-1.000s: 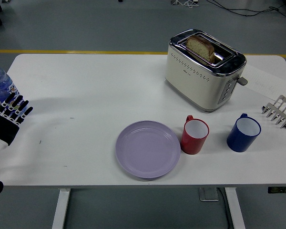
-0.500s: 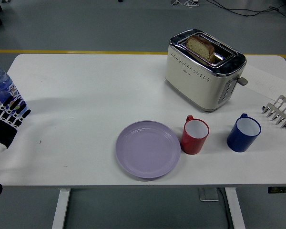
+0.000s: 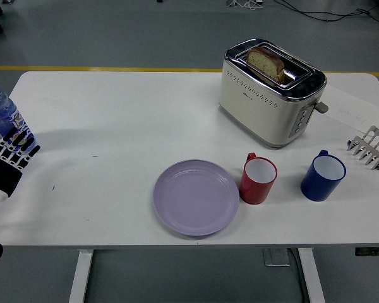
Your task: Push plate across desktop
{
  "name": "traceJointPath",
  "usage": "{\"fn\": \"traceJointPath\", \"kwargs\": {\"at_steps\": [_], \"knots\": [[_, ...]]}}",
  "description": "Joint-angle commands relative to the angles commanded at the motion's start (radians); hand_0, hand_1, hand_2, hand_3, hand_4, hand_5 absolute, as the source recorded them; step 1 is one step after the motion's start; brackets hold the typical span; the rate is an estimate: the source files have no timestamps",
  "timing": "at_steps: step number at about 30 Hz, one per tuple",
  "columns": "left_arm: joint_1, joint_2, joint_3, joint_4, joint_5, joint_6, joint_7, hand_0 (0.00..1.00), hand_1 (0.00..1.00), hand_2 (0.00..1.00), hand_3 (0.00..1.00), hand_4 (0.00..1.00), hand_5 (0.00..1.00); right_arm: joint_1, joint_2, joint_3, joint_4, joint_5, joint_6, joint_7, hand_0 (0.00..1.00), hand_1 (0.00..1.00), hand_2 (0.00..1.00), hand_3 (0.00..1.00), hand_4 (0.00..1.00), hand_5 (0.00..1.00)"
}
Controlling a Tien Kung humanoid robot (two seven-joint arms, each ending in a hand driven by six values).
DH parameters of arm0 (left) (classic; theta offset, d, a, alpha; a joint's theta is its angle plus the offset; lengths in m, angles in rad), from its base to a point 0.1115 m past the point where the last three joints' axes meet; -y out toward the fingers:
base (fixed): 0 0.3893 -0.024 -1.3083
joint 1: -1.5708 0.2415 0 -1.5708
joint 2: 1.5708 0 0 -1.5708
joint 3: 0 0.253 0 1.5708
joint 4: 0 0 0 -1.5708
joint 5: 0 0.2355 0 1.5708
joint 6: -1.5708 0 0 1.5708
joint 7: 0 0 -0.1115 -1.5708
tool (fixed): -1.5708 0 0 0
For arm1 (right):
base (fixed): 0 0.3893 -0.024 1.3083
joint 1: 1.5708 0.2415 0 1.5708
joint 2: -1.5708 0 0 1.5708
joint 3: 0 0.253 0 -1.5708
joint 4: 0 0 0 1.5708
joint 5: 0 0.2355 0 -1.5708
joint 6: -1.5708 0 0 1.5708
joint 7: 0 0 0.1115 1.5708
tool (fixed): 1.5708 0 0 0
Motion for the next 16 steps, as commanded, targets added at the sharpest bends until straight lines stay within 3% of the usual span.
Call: {"fn": "traceJointPath", "kwargs": {"at_steps": [16], "knots": [[0.001,-0.002,-0.007,-0.001,0.002,0.005,0.003,0.648,0.704,0.7,0.667,0.532,0.998,0.003,-0.005,-0.01,0.0,0.014,0.001,0.002,0.532,0.502,0.603,0.551,0.252,0.199]]}}
